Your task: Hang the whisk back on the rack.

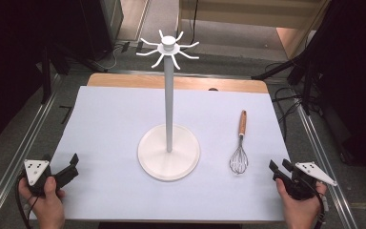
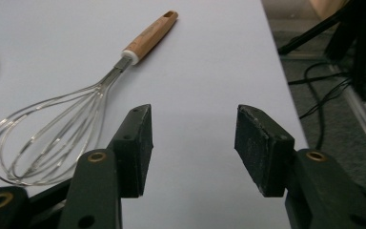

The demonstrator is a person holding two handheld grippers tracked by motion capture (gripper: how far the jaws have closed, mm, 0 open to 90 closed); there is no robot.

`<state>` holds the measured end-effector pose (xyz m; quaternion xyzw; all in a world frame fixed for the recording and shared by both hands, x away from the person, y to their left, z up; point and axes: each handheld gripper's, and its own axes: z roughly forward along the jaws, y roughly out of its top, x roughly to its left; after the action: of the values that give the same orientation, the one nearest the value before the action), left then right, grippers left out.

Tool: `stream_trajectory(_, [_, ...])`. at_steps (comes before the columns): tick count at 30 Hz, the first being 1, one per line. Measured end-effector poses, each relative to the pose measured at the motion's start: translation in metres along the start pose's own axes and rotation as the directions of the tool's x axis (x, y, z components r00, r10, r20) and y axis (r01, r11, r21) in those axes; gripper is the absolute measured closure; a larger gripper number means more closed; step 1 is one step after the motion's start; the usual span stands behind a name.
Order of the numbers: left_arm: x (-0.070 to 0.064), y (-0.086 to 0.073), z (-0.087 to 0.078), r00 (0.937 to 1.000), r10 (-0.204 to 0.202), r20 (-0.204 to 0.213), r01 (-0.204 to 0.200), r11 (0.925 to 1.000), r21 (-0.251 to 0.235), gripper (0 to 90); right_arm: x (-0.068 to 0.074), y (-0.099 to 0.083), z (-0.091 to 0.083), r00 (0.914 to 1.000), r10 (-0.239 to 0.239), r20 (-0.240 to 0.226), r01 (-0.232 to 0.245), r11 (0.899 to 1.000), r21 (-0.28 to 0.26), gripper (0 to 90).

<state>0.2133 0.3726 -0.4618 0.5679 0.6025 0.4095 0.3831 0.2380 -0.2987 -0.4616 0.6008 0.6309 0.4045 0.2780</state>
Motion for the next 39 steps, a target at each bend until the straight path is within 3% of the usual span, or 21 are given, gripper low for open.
stream_trajectory(4, [-0.001, 0.0, 0.0, 0.9999, 0.007, -0.008, -0.007, 1.0, 0.0, 13.3, 0.002, 0.013, 0.009, 0.9975, 0.062, -0.034, -0.06, 0.997, 0.048, 46.2])
stream_trajectory(12, [-0.003, 0.0, 0.0, 0.9997, 0.022, -0.011, -0.022, 0.9998, 0.002, 13.3, 0.012, 0.036, 0.022, 0.9959, 0.074, -0.052, -0.066, 0.988, 0.138, 49.2])
stream_trajectory(16, [-0.004, 0.0, 0.0, 0.9995, 0.03, -0.013, -0.03, 0.9995, -0.003, 13.5, 0.019, 0.051, 0.031, 0.9922, 0.097, -0.078, -0.08, 0.978, 0.192, 45.0])
stream_trajectory(19, [-0.004, 0.0, 0.0, 0.9993, 0.035, -0.013, -0.035, 0.9994, -0.004, 13.5, 0.024, 0.06, 0.039, 0.9909, 0.114, -0.071, -0.095, 0.967, 0.235, 46.0])
stream_trajectory(27, [-0.005, 0.0, 0.0, 0.999, 0.043, -0.015, -0.043, 0.9991, -0.002, 13.7, 0.034, 0.078, 0.056, 0.9955, 0.086, -0.04, -0.071, 0.956, 0.286, 43.8])
stream_trajectory(31, [-0.005, 0.0, 0.0, 0.9989, 0.045, -0.015, -0.045, 0.999, -0.002, 13.7, 0.04, 0.085, 0.068, 0.9951, 0.093, -0.034, -0.076, 0.941, 0.329, 42.8])
stream_trajectory(35, [-0.005, -0.001, 0.0, 0.9988, 0.047, -0.013, -0.047, 0.9989, -0.002, 13.7, 0.045, 0.089, 0.075, 0.997, 0.072, -0.028, -0.059, 0.938, 0.342, 40.3])
stream_trajectory(39, [-0.005, -0.001, 0.0, 0.9989, 0.045, -0.013, -0.045, 0.999, -0.005, 13.8, 0.051, 0.096, 0.082, 0.9986, 0.052, -0.009, -0.045, 0.928, 0.37, 39.0])
